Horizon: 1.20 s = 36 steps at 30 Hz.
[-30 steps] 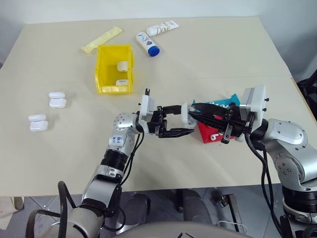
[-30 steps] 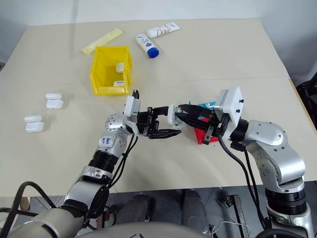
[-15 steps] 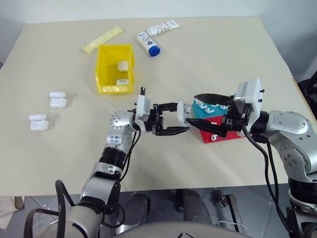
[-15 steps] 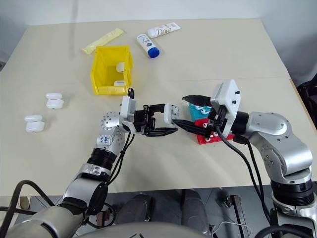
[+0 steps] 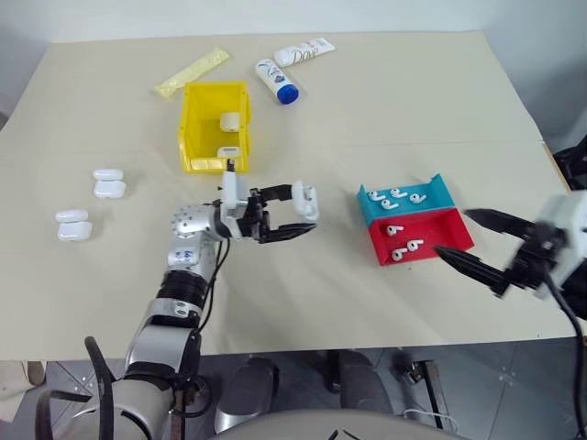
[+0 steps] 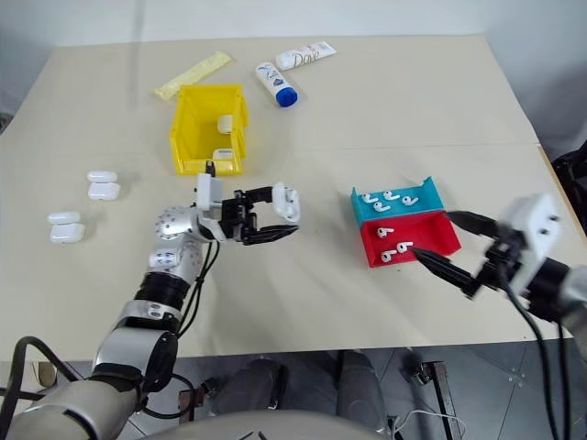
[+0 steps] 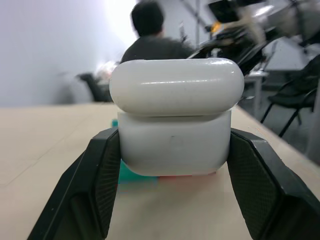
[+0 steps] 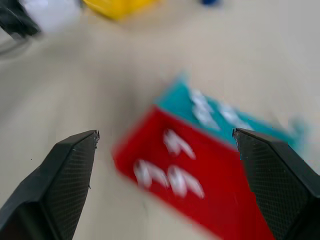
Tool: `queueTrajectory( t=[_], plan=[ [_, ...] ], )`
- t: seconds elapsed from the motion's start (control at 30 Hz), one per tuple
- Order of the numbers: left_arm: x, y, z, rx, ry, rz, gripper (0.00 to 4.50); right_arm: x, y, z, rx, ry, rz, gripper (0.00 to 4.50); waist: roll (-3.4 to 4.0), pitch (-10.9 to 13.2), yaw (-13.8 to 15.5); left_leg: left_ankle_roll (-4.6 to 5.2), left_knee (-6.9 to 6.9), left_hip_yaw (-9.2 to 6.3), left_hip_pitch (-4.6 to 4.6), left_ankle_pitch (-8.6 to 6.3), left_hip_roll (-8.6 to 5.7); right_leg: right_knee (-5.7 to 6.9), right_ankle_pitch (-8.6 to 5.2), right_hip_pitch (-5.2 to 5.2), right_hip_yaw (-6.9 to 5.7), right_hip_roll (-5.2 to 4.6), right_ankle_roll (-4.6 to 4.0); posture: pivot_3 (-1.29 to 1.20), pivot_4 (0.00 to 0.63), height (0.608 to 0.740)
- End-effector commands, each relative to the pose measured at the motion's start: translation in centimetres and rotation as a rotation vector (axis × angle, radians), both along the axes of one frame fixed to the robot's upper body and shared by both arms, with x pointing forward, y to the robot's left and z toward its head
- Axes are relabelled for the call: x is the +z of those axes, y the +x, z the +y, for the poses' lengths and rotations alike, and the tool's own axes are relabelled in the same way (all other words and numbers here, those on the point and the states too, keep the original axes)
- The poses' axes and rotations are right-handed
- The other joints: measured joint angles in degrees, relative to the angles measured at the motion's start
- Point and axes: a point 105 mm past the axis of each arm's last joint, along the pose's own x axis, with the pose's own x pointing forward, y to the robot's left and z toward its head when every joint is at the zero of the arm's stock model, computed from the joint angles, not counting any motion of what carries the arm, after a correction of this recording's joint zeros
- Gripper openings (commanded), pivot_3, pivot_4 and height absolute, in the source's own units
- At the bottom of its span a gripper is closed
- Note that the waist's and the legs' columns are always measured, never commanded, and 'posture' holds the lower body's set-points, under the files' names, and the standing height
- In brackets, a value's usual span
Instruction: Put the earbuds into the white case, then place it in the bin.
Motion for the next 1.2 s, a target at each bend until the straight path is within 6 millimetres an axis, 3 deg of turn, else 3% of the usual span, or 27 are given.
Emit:
queueTrajectory(
  t=[0.03, 0.17, 0.3, 0.6, 0.73, 0.9, 1.0, 1.07, 1.2],
  plan=[
    [0.8, 0.2, 1.0, 0.023, -0.007, -0.025, 2.79, 0.6, -2.1, -1.7, -0.055, -0.042, -0.012, 4.47, 0.00, 0.00, 0.09, 0.06, -0.04, 0.00, 0.03, -0.04, 0.01, -0.03, 0.00, 0.07, 0.01, 0.01, 0.01, 0.00, 0.150, 0.740],
    [1.1, 0.8, 2.2, 0.078, -0.008, -0.028, 2.79, 0.5, -3.0, -2.3, -0.086, -0.057, 0.008, 4.47, 0.00, 0.01, -0.22, -0.02, -0.05, -0.02, 0.07, -0.05, 0.08, -0.07, 0.00, 0.06, 0.00, 0.08, 0.00, 0.00, 0.150, 0.740],
    [1.1, 0.7, 2.2, 0.089, -0.010, -0.034, 2.79, 1.3, -1.4, -1.1, -0.031, -0.076, -0.011, 4.47, 0.02, 0.01, -0.88, -0.03, -0.05, 0.02, 0.07, -0.05, 0.06, -0.10, 0.01, 0.08, 0.04, 0.05, 0.02, 0.00, 0.150, 0.740],
    [1.5, -0.3, 0.5, 0.073, -0.053, -0.068, 2.79, 2.4, 5.3, 2.0, 0.131, -0.268, 0.088, 4.47, 0.01, 0.06, -0.88, -0.11, -0.07, -0.13, -0.04, -0.01, 0.11, -0.22, 0.00, -0.03, -0.10, 0.05, -0.03, 0.00, 0.150, 0.740],
    [1.4, -1.3, -0.2, 0.045, -0.063, -0.079, 2.79, 2.9, 9.8, 3.1, 0.187, -0.377, 0.105, 4.47, 0.08, 0.06, -1.27, -0.07, 0.02, 0.06, -0.10, 0.00, 0.02, -0.28, 0.11, -0.06, -0.03, -0.04, 0.03, 0.00, 0.150, 0.740],
    [1.2, -2.1, -0.6, 0.034, -0.071, -0.079, 2.79, 2.6, 12.9, 3.9, 0.218, -0.458, 0.167, 4.47, 0.05, 0.04, -1.57, -0.14, -0.04, 0.01, -0.17, 0.02, 0.12, -0.09, 0.15, -0.15, -0.06, 0.11, 0.00, 0.00, 0.150, 0.740],
    [1.2, -2.4, -0.8, 0.033, -0.077, -0.079, 2.79, 2.3, 14.3, 4.0, 0.216, -0.506, 0.200, 3.93, 0.01, 0.01, -1.65, -0.22, 0.10, 0.03, -0.66, 0.12, 0.07, 0.11, 0.19, -0.63, -0.03, 0.06, -0.06, 0.00, 0.150, 0.740],
    [1.2, -2.5, -1.0, 0.033, -0.081, -0.080, 2.79, 2.3, 15.1, 4.2, 0.208, -0.530, 0.209, 3.30, 0.01, 0.01, -1.55, -0.26, 0.13, 0.02, -0.88, 0.30, -0.02, 0.24, 0.22, -0.84, -0.05, -0.03, -0.07, 0.00, 0.150, 0.740],
    [1.1, -2.7, -1.2, 0.033, -0.088, -0.081, 2.79, 2.1, 16.3, 4.3, 0.188, -0.553, 0.244, 3.30, 0.02, 0.01, -1.48, -0.32, 0.12, 0.02, -0.87, 0.37, -0.01, 0.27, 0.26, -0.85, -0.05, -0.02, -0.14, 0.00, 0.150, 0.740]
  ],
)
